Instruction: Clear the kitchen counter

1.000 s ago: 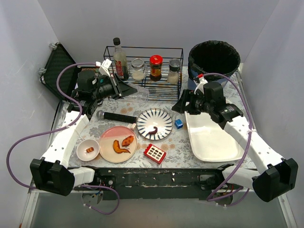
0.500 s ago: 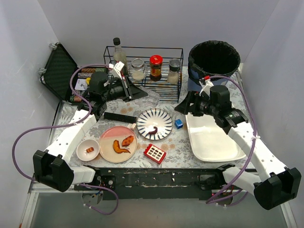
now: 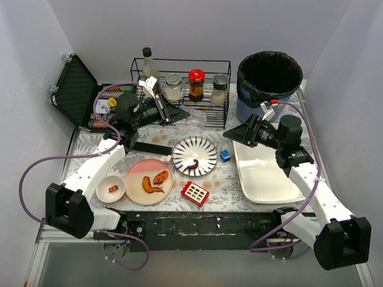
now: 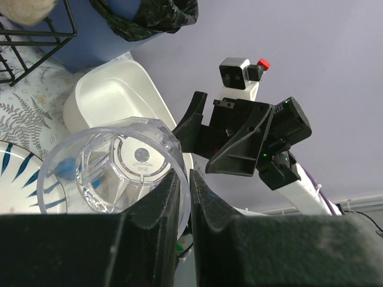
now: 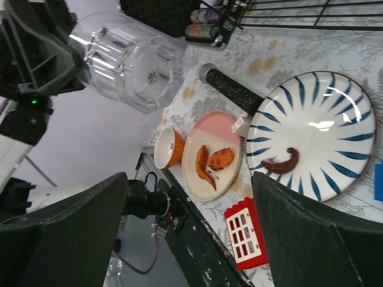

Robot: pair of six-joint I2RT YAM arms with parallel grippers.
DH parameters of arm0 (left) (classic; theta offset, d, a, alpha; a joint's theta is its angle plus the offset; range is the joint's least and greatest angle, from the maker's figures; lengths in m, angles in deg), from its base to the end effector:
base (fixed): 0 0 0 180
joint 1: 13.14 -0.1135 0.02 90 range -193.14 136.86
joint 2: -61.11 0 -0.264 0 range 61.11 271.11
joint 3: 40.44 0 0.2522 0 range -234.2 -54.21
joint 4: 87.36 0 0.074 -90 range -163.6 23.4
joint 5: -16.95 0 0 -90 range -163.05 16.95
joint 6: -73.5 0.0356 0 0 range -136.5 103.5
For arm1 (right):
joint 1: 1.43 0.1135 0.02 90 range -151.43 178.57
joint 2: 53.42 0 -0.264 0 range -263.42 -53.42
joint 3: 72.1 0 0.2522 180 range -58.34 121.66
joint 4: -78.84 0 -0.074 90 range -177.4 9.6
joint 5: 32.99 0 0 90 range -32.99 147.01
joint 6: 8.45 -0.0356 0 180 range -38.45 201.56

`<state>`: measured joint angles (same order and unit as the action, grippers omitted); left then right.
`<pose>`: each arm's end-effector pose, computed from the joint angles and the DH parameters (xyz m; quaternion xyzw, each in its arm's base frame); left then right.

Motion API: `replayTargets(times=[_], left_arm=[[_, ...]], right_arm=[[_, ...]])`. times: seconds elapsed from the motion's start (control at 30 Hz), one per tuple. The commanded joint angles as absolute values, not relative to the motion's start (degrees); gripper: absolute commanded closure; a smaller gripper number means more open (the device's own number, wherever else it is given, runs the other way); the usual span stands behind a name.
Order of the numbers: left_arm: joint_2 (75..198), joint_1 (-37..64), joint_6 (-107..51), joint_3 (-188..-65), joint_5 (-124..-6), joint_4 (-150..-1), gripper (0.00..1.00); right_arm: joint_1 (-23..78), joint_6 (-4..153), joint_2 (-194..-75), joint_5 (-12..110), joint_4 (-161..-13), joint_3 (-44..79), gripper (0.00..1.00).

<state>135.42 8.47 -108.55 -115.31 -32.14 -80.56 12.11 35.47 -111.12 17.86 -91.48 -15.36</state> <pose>0.2714 -0.1326 0.3592 -0.2117 0.7044 -0.6659 0.1244 0.2193 0.0759 0.3137 -0.0022 0.7560 0.5228 0.3938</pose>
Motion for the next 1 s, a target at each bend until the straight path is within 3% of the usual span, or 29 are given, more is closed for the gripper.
replayTargets(times=[0.0, 0.27, 0.97], left_arm=[[135.29, 8.75, -111.42, -115.20, -31.39, -87.04, 0.90], [136.43, 9.36, -116.16, -113.80, -28.31, -94.33, 0.90], [139.43, 17.97, -118.28, -117.22, -27.87, -98.48, 0.91]], right_arm=[[11.05, 24.97, -109.94, 8.86, -110.05, -17.38, 0.07], [10.87, 13.80, -110.90, 6.13, -127.47, -21.78, 0.06], [10.87, 19.33, -110.64, 8.85, -118.78, -20.46, 0.04]])
